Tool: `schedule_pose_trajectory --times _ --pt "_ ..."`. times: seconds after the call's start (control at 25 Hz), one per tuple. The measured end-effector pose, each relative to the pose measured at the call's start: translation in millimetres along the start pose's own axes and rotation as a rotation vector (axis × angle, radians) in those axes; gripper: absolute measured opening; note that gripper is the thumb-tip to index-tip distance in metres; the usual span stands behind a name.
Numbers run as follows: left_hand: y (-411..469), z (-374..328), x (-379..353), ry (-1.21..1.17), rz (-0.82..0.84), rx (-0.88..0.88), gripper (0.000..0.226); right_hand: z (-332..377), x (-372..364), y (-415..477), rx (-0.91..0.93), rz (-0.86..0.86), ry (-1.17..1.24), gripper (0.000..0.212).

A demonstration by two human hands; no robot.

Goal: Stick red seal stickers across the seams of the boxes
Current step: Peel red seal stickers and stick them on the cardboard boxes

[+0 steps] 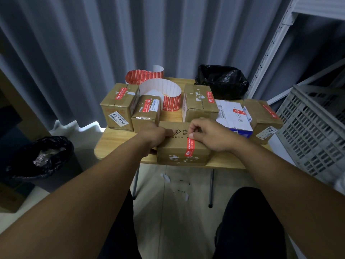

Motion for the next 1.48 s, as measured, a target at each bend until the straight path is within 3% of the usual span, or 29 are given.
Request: schedule_pose_trajectory --times 0.16,0.28,0.4,0.72,0.92,1.08,1.2,1.32,1.4,1.48 --pt "-0.2 0.4 -0.4 -0.011 -0.009 -0.005 0.036 2.6 4.6 -2.2 0.042 -0.048 0.022 0.002" --pt "-0.6 0.8 -0.1 -0.019 -0.006 -0.004 0.028 1.1 9.0 -4.3 -0.023 -0.093 0.188 0.017" --pt "-1.9 0.1 0.1 -0.016 -0.007 -0.004 0.035 -2.0 4.9 -4.2 -0.091 -0.027 0.16 0.012" --pt "-2.2 1.0 0.2 -0.013 -0.007 0.001 0.045 -0.9 6.8 -16.0 -0.021 0.034 0.155 0.027" --pt "-4.4 2.0 -0.2 -0.012 -0.03 -0.038 0.046 -2.0 2.8 -13.4 -0.019 -0.135 0.162 0.005" --pt "-8.7 2.0 6.2 0.005 0.041 -0.227 0.086 0.0 4.5 -12.8 -0.013 -0.15 0.168 0.011" --pt "-10.7 3.7 15.6 0.278 0.137 -0.385 0.127 2.6 7.5 -15.0 -0.003 -0.164 0.193 0.011" --pt "-14.3 5.7 18.8 0.392 0.206 -0.389 0.148 4.3 10.9 -16.1 -0.009 -0.184 0.216 0.01" --pt "-22.7 2.7 16.4 0.374 0.224 -0.359 0.135 5.6 11.4 -16.7 -0.008 -0.184 0.205 0.01" --pt "-30.2 -2.5 14.0 0.341 0.195 -0.352 0.102 6.6 13.6 -19.0 -0.011 -0.2 0.194 0.011"
Point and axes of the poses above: each hand's wrist, its own y-axis towards the middle knuckle, its own x-axis out of the back of the hand, z = x × y, the point moved 2 cm from there along y, towards the middle knuckle, and after that the axes turned 7 degrees about -y, right-handed, at the moved point
